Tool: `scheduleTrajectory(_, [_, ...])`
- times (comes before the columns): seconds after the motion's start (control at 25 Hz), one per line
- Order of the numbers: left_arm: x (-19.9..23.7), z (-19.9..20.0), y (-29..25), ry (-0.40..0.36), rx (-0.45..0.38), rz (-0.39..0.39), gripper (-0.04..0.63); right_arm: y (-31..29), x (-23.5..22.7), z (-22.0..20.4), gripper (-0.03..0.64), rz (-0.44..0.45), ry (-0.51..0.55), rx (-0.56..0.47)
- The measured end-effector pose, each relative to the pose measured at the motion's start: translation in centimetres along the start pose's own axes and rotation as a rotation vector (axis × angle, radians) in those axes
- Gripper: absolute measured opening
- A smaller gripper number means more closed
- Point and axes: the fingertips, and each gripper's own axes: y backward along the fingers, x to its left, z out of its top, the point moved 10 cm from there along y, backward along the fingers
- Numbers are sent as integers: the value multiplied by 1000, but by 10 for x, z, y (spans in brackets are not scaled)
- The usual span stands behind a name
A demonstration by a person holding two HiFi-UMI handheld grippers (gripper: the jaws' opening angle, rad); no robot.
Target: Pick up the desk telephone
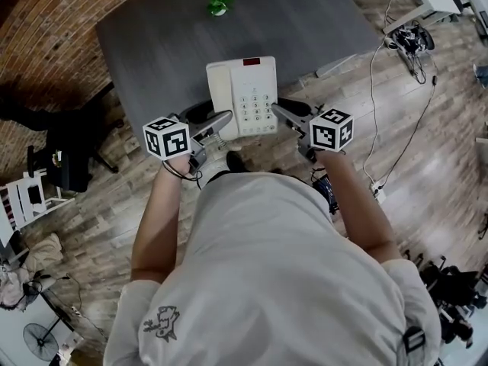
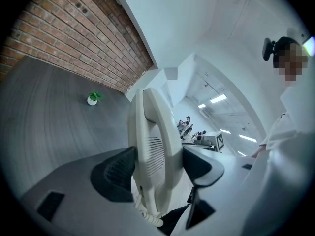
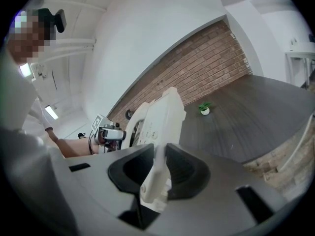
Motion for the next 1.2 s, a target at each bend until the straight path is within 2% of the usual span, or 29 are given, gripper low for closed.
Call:
scheduleTrajectory(0.12, [-27,-23,-12,-29,2,18,321,30,-3,-21,78,10,19,-9])
scheduleTrajectory(0.32, [-51,-43,-28,-28,-19,32,321,59,-9,-34,80,20,26,-7])
scheduleTrajectory(0.48, [-82,-72,-43,-52,-30,48,321,96,-13,-58,80,33,37,-24])
scheduleTrajectory(0.76, [-137,-121,-51,-69,-45,66,321,154,0,-98,86,53,50,-48])
scheduleTrajectory(1.2, [-147,-126,-49,-20,-63,57,319,165,9,-95,86,39,33,-30])
